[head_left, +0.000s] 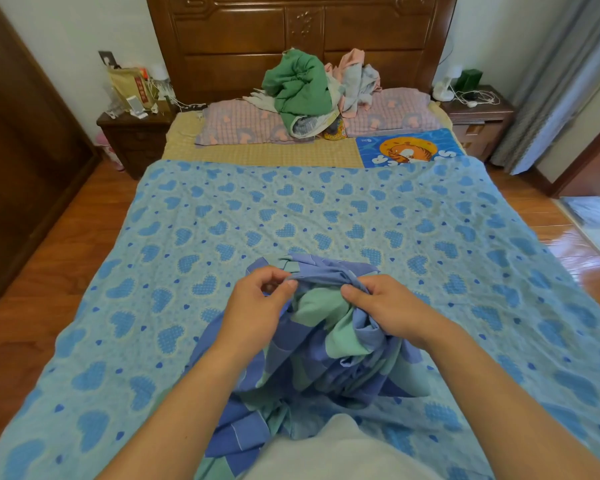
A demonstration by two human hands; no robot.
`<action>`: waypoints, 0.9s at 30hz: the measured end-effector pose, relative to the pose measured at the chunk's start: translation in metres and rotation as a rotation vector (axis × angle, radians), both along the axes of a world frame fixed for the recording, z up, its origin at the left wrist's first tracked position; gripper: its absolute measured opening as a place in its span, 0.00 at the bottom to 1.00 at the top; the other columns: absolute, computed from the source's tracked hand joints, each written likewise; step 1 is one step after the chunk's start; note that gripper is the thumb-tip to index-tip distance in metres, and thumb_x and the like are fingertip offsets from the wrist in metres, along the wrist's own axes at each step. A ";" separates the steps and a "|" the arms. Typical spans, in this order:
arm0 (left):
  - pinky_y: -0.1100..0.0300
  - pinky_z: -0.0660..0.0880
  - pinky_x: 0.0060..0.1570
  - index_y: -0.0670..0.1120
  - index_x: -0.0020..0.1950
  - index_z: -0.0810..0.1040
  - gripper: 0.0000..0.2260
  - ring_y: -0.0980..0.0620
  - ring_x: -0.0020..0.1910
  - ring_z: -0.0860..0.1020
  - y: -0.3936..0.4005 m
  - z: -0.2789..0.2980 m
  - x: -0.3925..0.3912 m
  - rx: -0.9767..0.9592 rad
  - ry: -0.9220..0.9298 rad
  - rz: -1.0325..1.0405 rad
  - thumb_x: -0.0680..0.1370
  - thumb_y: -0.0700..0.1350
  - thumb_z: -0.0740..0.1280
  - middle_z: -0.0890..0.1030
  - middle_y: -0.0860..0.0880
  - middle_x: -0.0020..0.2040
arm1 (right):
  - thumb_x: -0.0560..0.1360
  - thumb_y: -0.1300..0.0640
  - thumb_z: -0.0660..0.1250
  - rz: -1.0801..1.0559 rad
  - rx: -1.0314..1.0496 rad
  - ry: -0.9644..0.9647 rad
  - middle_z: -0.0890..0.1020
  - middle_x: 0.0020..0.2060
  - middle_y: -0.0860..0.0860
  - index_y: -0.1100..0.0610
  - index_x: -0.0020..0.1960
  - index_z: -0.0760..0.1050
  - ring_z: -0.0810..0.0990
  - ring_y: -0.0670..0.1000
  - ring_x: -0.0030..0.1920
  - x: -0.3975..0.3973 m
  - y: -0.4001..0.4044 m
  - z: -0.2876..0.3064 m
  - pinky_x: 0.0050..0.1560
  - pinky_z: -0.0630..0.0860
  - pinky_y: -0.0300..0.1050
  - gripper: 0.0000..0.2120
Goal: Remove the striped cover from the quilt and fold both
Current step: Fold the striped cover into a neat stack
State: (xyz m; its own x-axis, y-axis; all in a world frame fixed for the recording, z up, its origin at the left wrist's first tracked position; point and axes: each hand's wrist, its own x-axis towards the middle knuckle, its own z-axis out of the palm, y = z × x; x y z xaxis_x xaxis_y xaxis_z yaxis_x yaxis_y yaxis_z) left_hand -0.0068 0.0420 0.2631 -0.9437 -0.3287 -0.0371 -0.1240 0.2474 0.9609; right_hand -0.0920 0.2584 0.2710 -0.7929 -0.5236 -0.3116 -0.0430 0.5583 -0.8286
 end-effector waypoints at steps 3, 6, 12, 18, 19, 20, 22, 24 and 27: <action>0.64 0.72 0.44 0.51 0.44 0.80 0.06 0.56 0.44 0.78 0.000 0.028 -0.002 -0.180 0.068 0.031 0.80 0.44 0.68 0.80 0.54 0.45 | 0.79 0.45 0.65 0.053 0.138 0.088 0.75 0.28 0.54 0.60 0.34 0.70 0.69 0.47 0.28 -0.006 0.000 -0.010 0.36 0.67 0.47 0.22; 0.60 0.72 0.42 0.49 0.46 0.76 0.06 0.53 0.42 0.76 0.007 0.062 -0.005 -0.347 0.208 0.002 0.82 0.44 0.63 0.78 0.53 0.42 | 0.74 0.39 0.66 0.113 0.152 0.107 0.73 0.25 0.45 0.48 0.32 0.71 0.69 0.42 0.27 -0.010 0.001 -0.013 0.34 0.67 0.40 0.18; 0.73 0.65 0.36 0.50 0.46 0.75 0.06 0.65 0.36 0.72 -0.025 0.095 -0.013 -0.479 0.306 0.256 0.82 0.45 0.63 0.75 0.59 0.37 | 0.71 0.33 0.68 0.098 -0.105 0.074 0.80 0.38 0.34 0.33 0.40 0.79 0.77 0.36 0.38 -0.031 0.034 -0.006 0.42 0.70 0.33 0.06; 0.59 0.70 0.39 0.49 0.46 0.79 0.05 0.54 0.38 0.73 -0.066 0.028 0.052 -0.213 0.116 0.805 0.81 0.45 0.65 0.77 0.52 0.38 | 0.67 0.41 0.77 0.207 0.116 0.231 0.78 0.41 0.35 0.37 0.53 0.80 0.78 0.34 0.44 -0.064 0.076 -0.049 0.47 0.70 0.37 0.15; 0.59 0.71 0.38 0.51 0.46 0.79 0.05 0.54 0.37 0.73 -0.069 0.016 0.070 -0.123 0.098 0.942 0.81 0.46 0.65 0.76 0.53 0.37 | 0.66 0.41 0.77 0.304 0.211 0.263 0.78 0.46 0.36 0.39 0.56 0.79 0.78 0.36 0.49 -0.062 0.080 -0.064 0.49 0.71 0.39 0.19; 0.59 0.71 0.36 0.51 0.46 0.77 0.06 0.54 0.33 0.72 -0.072 0.003 0.089 0.003 0.069 1.067 0.81 0.45 0.63 0.75 0.54 0.34 | 0.67 0.40 0.76 0.409 0.323 0.289 0.79 0.49 0.39 0.41 0.57 0.78 0.79 0.43 0.52 -0.056 0.085 -0.080 0.49 0.71 0.41 0.21; 0.62 0.73 0.31 0.49 0.44 0.73 0.10 0.56 0.25 0.70 -0.076 -0.023 0.127 0.325 -0.029 1.219 0.81 0.39 0.57 0.72 0.52 0.28 | 0.69 0.41 0.73 0.604 0.563 0.306 0.80 0.49 0.46 0.44 0.50 0.76 0.79 0.50 0.53 -0.036 0.103 -0.118 0.45 0.72 0.44 0.14; 0.64 0.74 0.25 0.45 0.38 0.69 0.13 0.55 0.21 0.71 -0.073 -0.049 0.168 0.457 -0.184 1.312 0.78 0.31 0.53 0.72 0.48 0.25 | 0.74 0.48 0.67 0.720 0.823 0.255 0.82 0.51 0.49 0.47 0.44 0.72 0.80 0.52 0.55 -0.013 0.137 -0.160 0.49 0.75 0.44 0.05; 0.65 0.74 0.18 0.40 0.37 0.68 0.13 0.56 0.16 0.74 -0.065 -0.086 0.229 0.395 -0.402 1.393 0.77 0.27 0.54 0.75 0.43 0.23 | 0.79 0.56 0.59 0.711 1.066 0.096 0.83 0.55 0.50 0.53 0.54 0.78 0.79 0.53 0.61 0.029 0.210 -0.210 0.57 0.76 0.44 0.10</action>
State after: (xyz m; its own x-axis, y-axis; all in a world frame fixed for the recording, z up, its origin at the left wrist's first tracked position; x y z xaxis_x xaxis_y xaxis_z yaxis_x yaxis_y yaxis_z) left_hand 0.2225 -0.0226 0.1766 0.2019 -0.8368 -0.5088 -0.2998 -0.5474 0.7813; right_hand -0.0628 0.4682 0.0613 -0.4853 -0.3674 -0.7934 -0.6375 0.7697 0.0335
